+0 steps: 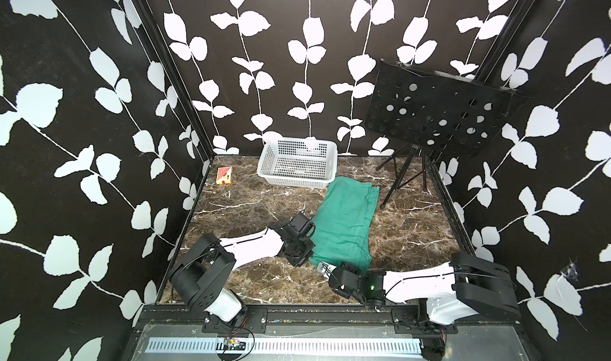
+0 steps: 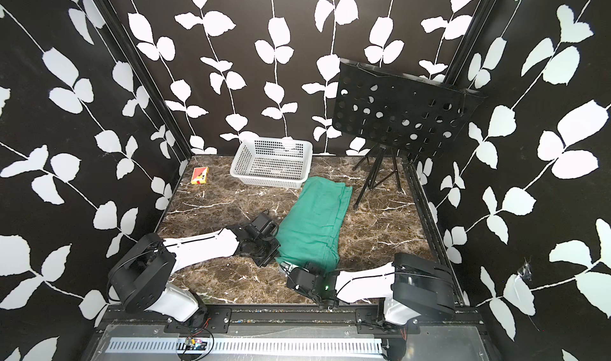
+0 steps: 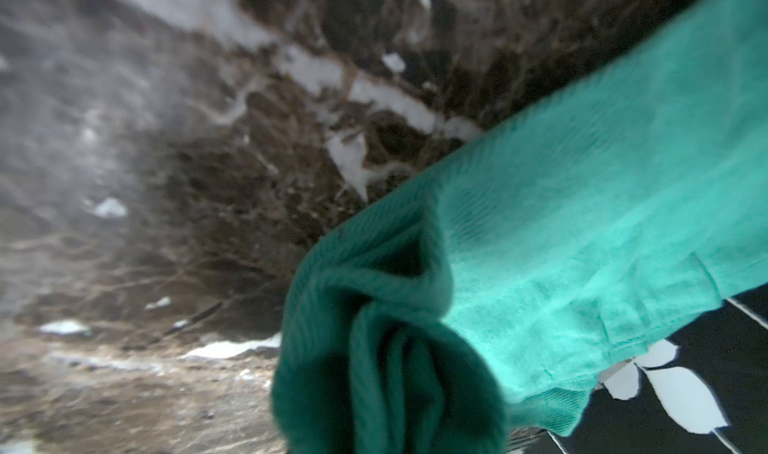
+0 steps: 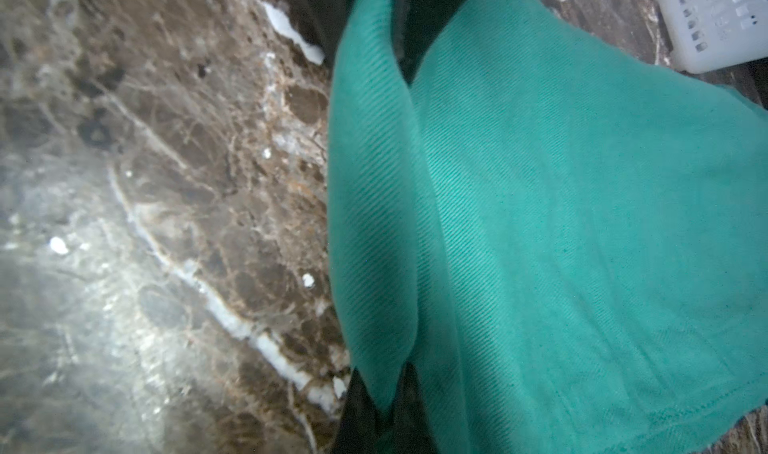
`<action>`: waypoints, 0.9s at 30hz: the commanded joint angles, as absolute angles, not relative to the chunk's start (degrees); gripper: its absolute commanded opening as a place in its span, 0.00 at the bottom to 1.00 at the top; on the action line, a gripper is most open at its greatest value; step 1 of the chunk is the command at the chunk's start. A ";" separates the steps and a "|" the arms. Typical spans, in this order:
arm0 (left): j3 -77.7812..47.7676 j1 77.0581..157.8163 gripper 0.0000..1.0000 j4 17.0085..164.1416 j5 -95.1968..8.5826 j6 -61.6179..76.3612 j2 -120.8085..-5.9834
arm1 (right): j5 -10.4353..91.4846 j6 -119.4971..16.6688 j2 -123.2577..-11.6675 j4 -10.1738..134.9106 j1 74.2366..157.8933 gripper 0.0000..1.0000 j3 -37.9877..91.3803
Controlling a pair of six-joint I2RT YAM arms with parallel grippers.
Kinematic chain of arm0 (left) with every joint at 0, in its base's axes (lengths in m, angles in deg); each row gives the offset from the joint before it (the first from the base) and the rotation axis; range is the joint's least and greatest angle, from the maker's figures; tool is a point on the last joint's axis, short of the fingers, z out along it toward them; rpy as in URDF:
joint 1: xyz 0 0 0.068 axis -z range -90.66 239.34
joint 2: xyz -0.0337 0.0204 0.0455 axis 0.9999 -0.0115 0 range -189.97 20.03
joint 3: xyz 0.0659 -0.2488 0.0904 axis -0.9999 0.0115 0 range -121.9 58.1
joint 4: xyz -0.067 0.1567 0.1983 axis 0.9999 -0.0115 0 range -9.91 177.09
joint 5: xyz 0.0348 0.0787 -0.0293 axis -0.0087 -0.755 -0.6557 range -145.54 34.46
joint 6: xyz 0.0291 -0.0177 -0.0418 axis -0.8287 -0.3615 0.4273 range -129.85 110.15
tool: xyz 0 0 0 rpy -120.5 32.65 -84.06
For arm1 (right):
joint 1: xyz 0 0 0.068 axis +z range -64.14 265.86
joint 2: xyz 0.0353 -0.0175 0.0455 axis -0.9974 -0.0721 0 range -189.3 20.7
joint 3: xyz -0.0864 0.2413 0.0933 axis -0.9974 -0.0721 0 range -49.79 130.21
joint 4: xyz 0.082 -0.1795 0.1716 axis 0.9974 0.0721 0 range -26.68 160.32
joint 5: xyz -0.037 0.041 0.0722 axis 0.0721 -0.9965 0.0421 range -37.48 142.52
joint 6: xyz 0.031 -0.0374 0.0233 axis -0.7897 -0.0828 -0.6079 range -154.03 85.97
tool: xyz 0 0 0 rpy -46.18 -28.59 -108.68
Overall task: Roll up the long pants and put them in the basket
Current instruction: Roll the long pant at the center of the board.
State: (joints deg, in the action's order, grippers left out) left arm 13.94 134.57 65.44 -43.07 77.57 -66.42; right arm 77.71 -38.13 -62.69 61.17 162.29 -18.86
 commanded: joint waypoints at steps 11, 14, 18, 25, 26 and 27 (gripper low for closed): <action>16.93 133.96 0.65 64.16 -52.22 65.70 -50.05 | 40.24 -57.24 -55.84 60.57 142.46 0.00 -18.36; 19.77 133.90 0.64 65.28 -53.77 63.84 -45.60 | 31.20 -58.18 -57.11 61.85 137.82 0.00 -17.02; 23.98 133.82 0.63 70.39 -52.13 63.11 -42.87 | 21.12 -59.11 -61.05 65.04 132.37 0.00 -14.19; 24.26 133.81 0.66 77.47 -44.57 61.78 -49.89 | 13.45 -59.64 -67.17 69.48 127.42 0.00 -10.18; 23.86 133.87 0.66 77.17 -44.36 61.83 -51.10 | 13.36 -60.04 -67.39 69.68 126.80 0.00 -9.92; 23.62 133.90 0.67 77.43 -44.30 62.10 -51.87 | 13.22 -60.35 -67.55 69.90 126.16 0.00 -9.81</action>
State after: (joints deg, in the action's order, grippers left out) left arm 24.38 134.18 74.71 -46.61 63.41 -50.29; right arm 17.17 -59.00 -67.00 67.57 127.45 -11.91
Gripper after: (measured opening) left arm 0.662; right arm 0.081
